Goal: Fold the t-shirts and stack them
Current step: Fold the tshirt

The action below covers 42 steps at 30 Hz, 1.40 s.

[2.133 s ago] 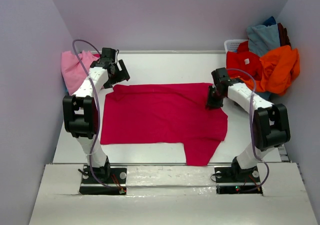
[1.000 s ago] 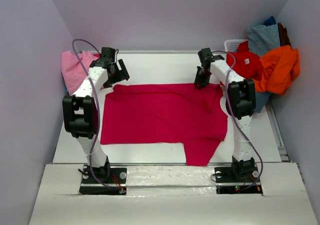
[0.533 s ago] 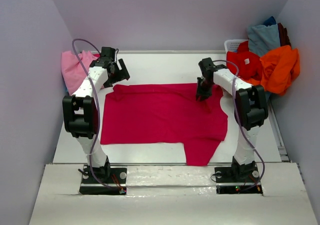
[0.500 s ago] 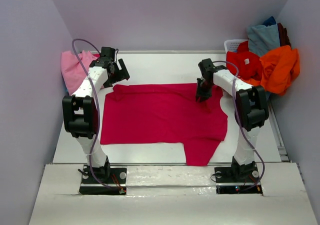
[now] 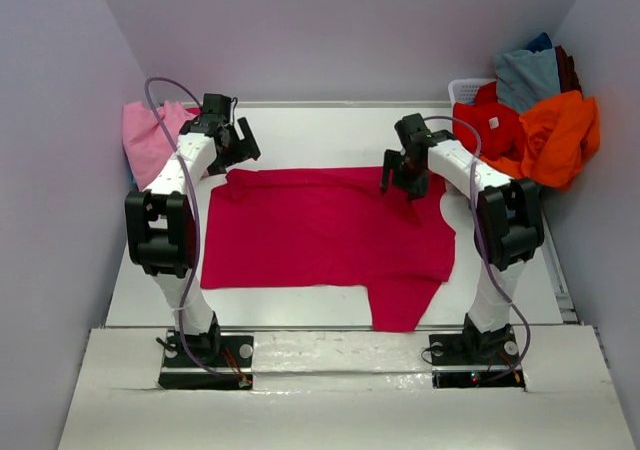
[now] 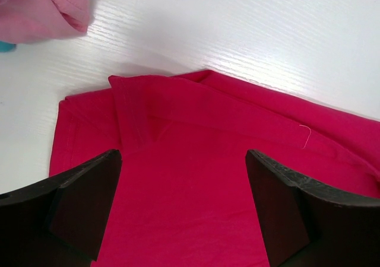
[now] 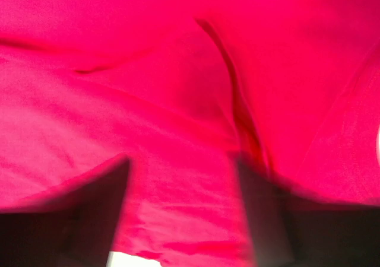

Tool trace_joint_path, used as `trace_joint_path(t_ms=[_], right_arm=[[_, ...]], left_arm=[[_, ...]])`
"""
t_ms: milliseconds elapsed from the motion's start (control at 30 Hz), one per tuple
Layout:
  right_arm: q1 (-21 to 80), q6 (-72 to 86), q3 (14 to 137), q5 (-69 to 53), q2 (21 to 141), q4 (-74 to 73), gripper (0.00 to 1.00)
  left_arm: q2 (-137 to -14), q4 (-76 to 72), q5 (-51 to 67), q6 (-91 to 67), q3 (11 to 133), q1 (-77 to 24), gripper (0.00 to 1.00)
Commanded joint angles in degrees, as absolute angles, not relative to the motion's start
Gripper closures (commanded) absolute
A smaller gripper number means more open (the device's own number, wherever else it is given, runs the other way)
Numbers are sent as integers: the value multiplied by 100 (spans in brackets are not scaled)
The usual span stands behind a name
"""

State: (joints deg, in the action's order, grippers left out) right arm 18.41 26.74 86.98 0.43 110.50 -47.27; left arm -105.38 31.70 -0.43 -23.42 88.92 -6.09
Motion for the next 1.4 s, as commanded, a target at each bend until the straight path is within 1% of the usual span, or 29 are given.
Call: trace_joint_path(t_ms=[0, 33, 100, 167, 233, 300, 433, 500, 533, 667, 700, 767, 833, 867, 933, 967, 1033, 1067, 1233, 1300, 1367], right_arm=[[1740, 2856, 9079, 45, 10548, -4202, 0], [1740, 2848, 9131, -208, 10512, -4105, 0], [1679, 2726, 9402, -272, 10538, -4034, 0], [1609, 2733, 9431, -596, 10573, -3921, 0], [1460, 2760, 9230, -1305, 10573, -3509, 0], [1381, 2803, 9132, -1607, 10608, -3385, 5], [1380, 2699, 8947, -995, 10573, -3488, 6], [1327, 2742, 8991, -731, 10608, -3629, 11], [1327, 2777, 9035, -730, 10635, -3839, 13], [1327, 3023, 9254, -870, 10538, -4008, 13], [1327, 3015, 9255, -870, 10599, -4069, 13], [1327, 2918, 9763, -765, 10992, -4490, 15], [1327, 2822, 10141, -538, 11170, -4789, 20], [1327, 2804, 10143, -484, 11197, -4799, 22], [1327, 2777, 10143, -317, 11197, -4825, 28], [1327, 2760, 10090, -195, 11180, -4773, 29], [1327, 2733, 10160, -106, 11232, -4903, 37], [1327, 2716, 10230, -114, 11241, -4922, 39], [1327, 2514, 10117, -53, 11250, -4817, 39], [1327, 2444, 9897, 139, 11276, -4721, 39], [1327, 2400, 9748, 71, 11294, -4676, 39]], left_arm=[[-10081, 3138, -26, -2364, 9000, -720, 1], [-10038, 3103, -35, -2390, 9000, -721, 1], [-9949, 3033, -53, -2452, 9053, -721, 1], [-9879, 2884, 95, -2531, 9000, -721, 1], [-9870, 2673, 420, -2654, 8939, -773, 1], [-9905, 2654, 484, -2716, 9008, -843, 1], [-9932, 2978, 55, -2558, 9246, -1054, 1], [-9835, 3136, -332, -2514, 9229, -1142, 1], [-9791, 3233, -734, -2496, 9272, -1203, 1], [-9511, 3620, -1238, -2321, 9404, -1204, 1], [-9475, 3638, -1309, -2294, 9387, -1204, 1], [-9344, 3569, -1406, -2259, 9160, -1204, 1], [-9290, 3472, -1415, -2259, 8966, -1266, 1], [-9255, 3437, -1406, -2294, 8791, -1266, 1], [-9237, 3489, -1310, -2381, 8693, -1266, 1], [-9211, 3454, -1240, -2434, 8640, -1266, 1], [-9053, 3245, -1047, -2461, 8438, -1266, 1], [-9001, 3191, -976, -2470, 8385, -1266, 1], [-9158, 3533, -1291, -2487, 8929, -1266, 1], [-9114, 3464, -1529, -2444, 8930, -1266, 1], [-9149, 3489, -1459, -2400, 8956, -1266, 1]])
